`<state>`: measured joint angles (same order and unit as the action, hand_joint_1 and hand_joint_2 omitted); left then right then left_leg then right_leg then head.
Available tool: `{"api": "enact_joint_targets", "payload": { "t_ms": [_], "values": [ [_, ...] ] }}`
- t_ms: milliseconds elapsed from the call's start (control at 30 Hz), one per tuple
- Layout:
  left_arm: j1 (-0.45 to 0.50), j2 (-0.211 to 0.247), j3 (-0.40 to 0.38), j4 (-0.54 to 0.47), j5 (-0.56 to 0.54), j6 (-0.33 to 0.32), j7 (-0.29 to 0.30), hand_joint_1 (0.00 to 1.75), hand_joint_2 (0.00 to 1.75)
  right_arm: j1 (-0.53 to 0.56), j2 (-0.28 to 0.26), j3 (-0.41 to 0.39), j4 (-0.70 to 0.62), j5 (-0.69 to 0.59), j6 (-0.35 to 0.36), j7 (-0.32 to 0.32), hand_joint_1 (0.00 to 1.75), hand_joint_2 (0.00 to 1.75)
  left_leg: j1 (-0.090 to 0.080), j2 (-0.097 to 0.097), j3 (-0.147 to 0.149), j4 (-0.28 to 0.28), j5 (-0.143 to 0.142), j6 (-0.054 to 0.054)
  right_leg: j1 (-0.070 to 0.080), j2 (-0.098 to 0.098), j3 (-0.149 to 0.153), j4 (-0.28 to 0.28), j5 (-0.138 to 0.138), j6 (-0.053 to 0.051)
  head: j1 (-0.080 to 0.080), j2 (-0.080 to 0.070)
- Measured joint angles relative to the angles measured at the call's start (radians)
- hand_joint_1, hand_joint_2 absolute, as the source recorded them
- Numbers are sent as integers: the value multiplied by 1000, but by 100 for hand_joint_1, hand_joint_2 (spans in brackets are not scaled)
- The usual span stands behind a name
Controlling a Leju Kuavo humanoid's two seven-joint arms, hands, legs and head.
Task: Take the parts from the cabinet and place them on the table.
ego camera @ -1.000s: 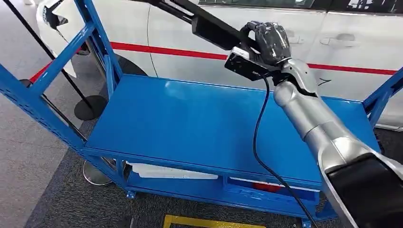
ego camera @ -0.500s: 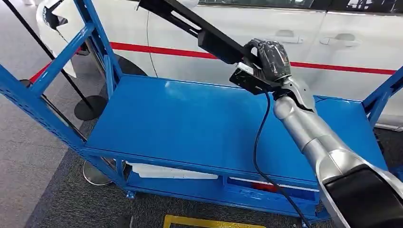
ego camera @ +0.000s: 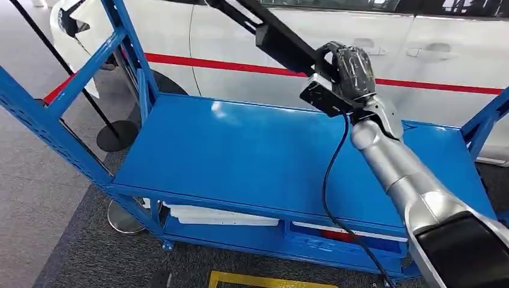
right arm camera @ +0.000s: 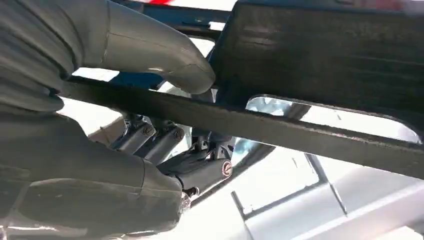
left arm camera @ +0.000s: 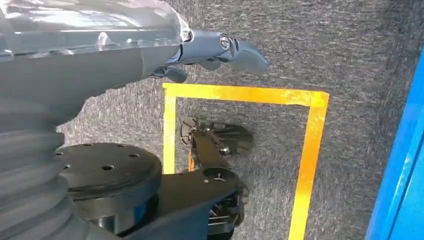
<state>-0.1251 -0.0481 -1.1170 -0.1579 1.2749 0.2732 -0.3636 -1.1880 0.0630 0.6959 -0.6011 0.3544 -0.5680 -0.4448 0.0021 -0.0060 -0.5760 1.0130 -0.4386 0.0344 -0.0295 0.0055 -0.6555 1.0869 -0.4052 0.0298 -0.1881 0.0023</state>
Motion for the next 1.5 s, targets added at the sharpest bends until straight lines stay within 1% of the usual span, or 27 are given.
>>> {"api": "enact_joint_targets", "payload": {
  "t_ms": [33, 133, 167, 200, 267, 333, 367, 433, 500, 533, 567, 667, 700, 767, 800, 867, 900, 933, 1033, 1067, 1167, 1200, 1267, 1333, 1400, 1433, 1500],
  "values": [
    [-1, 0, -3, 0, 0, 0, 2, 0, 175, -7, 0, -5, -10, -6, -5, -2, 175, 175, -1, 0, -6, 5, -4, -6, 4, 0, 30, -51, -17, -7, 0, 0],
    [-2, 0, -10, 0, 0, 2, 8, 0, 175, -12, -2, -13, -43, -18, -17, -8, 175, 175, -1, 0, -9, 7, -2, -22, 16, 1, 25, -54, -12, -14, 0, 0],
    [-2, 0, -11, 0, 0, 2, 11, 0, 175, -11, -1, -15, -52, -25, -17, -8, 175, 175, -1, 0, -8, 3, 0, -28, 16, 1, 24, -57, -10, -18, 0, 0],
    [-3, 0, -11, 0, 0, 6, 11, 0, 175, -10, -1, -18, -63, -34, -16, -8, 175, 175, -2, -1, -12, 8, -9, -34, 3, -2, 27, -71, -3, -29, -1, 0],
    [-3, 0, -11, 0, 2, 10, 11, 0, 175, -9, 1, -25, -79, -54, -16, -14, 175, 175, 1, 1, -43, 86, -74, -45, 4, -5, 24, -75, 3, -41, 0, 0],
    [-1, 0, -11, 0, 2, 13, 10, 0, 175, 1, 4, -34, -91, -82, -17, -29, 175, 175, 8, 1, -107, 247, -154, -56, 7, -6, 18, -74, 6, -45, -1, 0],
    [1, 0, -11, 0, 3, 15, 10, 0, 175, 11, 4, -37, -97, -91, -18, -35, 175, 175, 10, 1, -126, 301, -168, -60, 8, -6, 15, -73, 8, -45, 0, 0],
    [3, 0, -11, 0, 3, 15, 8, 0, 175, 34, 5, -44, -107, -107, -16, -47, 175, 175, 13, 1, -103, 272, -128, -65, 6, -6, 10, -68, 10, -42, 0, 0],
    [2, 0, -11, 0, 3, 17, 7, 0, 175, 49, 5, -54, -124, -136, -6, -53, 175, 175, 17, 2, -12, 102, -47, -65, 4, -6, 4, -60, 11, -39, 0, 0],
    [2, 0, -11, 0, 3, 18, 7, 0, 175, 55, 5, -61, -133, -148, -2, -58, 175, 175, 19, 2, 27, 22, -43, -62, 5, -6, 2, -57, 12, -34, 0, 0],
    [1, 0, -11, 0, 3, 18, 7, 0, 175, 59, 5, -68, -141, -158, 2, -62, 175, 175, 9, 0, 38, 12, -43, -53, 8, -4, -4, -57, 17, -27, 0, 0],
    [2, 1, -11, 0, 3, 19, 8, 0, 175, 89, 8, -89, -167, -179, 11, -72, 175, 175, 6, -1, 25, 12, -36, -34, 7, -4, -4, -65, 32, -5, 0, 0],
    [2, 1, -11, 0, 3, 20, 8, 0, 175, 102, 8, -95, -177, -185, 13, -75, 175, 175, 11, -1, 22, -1, -24, -20, 10, -2, -6, -67, 37, 4, 0, 0],
    [1, 1, -11, 0, 3, 20, 8, 0, 175, 122, 8, -109, -191, -190, 13, -79, 175, 175, 13, 2, 15, -9, -8, -5, 7, -3, -35, -5, -34, 5, 0, 0],
    [2, 1, -11, 0, 3, 20, 9, 0, 175, 130, 8, -114, -200, -190, 13, -79, 175, 175, 11, 3, 8, -9, -3, 0, 8, -2, -64, 73, -87, 6, 0, 0],
    [3, 1, -11, 0, 1, 21, 13, 0, 175, 153, 8, -124, -220, -186, 12, -72, 175, 175, 8, 3, -5, -8, 6, 3, 8, -3, -114, 228, -158, 9, 0, 0],
    [3, 1, -12, 0, 0, 21, 15, 0, 175, 168, 8, -129, -225, -181, 12, -68, 175, 175, 7, 3, -11, -6, 9, 2, 8, -2, -115, 256, -159, 9, 0, 0],
    [4, 1, -14, 0, 0, 21, 16, 0, 175, 181, 8, -132, -230, -174, 13, -64, 175, 175, 7, 2, -15, -4, 11, 2, 8, -2, -93, 231, -140, 7, 0, 0],
    [4, 0, -16, 0, 0, 21, 17, 0, 175, 208, 7, -148, -268, -144, 19, -58, 175, 175, 4, 0, -24, 7, 12, -1, 13, -2, 63, -14, -50, -13, 0, 0],
    [3, -3, -16, 0, 0, 21, 17, 0, 175, 212, 8, -155, -277, -138, 20, -58, 175, 175, -2, 0, -34, 11, 13, -7, 19, -3, 87, -51, -67, -20, 0, 0],
    [5, -3, -17, 0, 0, 21, 17, 0, 175, 229, 6, -169, -297, -128, 21, -55, 175, 175, 2, 1, -36, 8, 25, -25, 24, -3, 74, -59, -56, -21, 0, 0],
    [5, -3, -18, 0, -1, 20, 16, 0, 175, 236, 6, -173, -304, -124, 21, -53, 175, 175, -2, 0, -37, 8, 28, -31, 19, -4, 74, -68, -50, -29, 0, 0],
    [6, -2, -18, 0, -2, 21, 17, 0, 175, 244, 6, -177, -317, -115, 22, -47, 175, 175, 1, 1, -56, 53, -26, -42, 10, -10, 73, -81, -34, -43, -1, 0],
    [5, -2, -18, 0, -3, 21, 17, 0, 175, 250, 6, -182, -325, -106, 25, -40, 175, 175, 7, 1, -113, 208, -114, -50, 11, -11, 61, -79, -27, -47, 0, 0],
    [6, -2, -19, 0, -3, 21, 18, 0, 175, 261, 6, -183, -327, -103, 27, -38, 175, 175, 11, 1, -146, 313, -147, -57, 12, -12, 50, -76, -20, -46, 0, 0],
    [6, -2, -21, 0, -3, 21, 19, 0, 175, 268, 6, -184, -328, -102, 29, -37, 175, 175, 13, 1, -128, 293, -125, -59, 11, -12, 44, -72, -17, -43, 0, 0],
    [6, -2, -27, 0, -7, 21, 20, 0, 175, 272, 6, -185, -330, -100, 31, -37, 175, 175, 17, 2, -37, 139, -49, -61, 7, -11, 32, -60, -15, -39, 0, 0]
  ]
}}
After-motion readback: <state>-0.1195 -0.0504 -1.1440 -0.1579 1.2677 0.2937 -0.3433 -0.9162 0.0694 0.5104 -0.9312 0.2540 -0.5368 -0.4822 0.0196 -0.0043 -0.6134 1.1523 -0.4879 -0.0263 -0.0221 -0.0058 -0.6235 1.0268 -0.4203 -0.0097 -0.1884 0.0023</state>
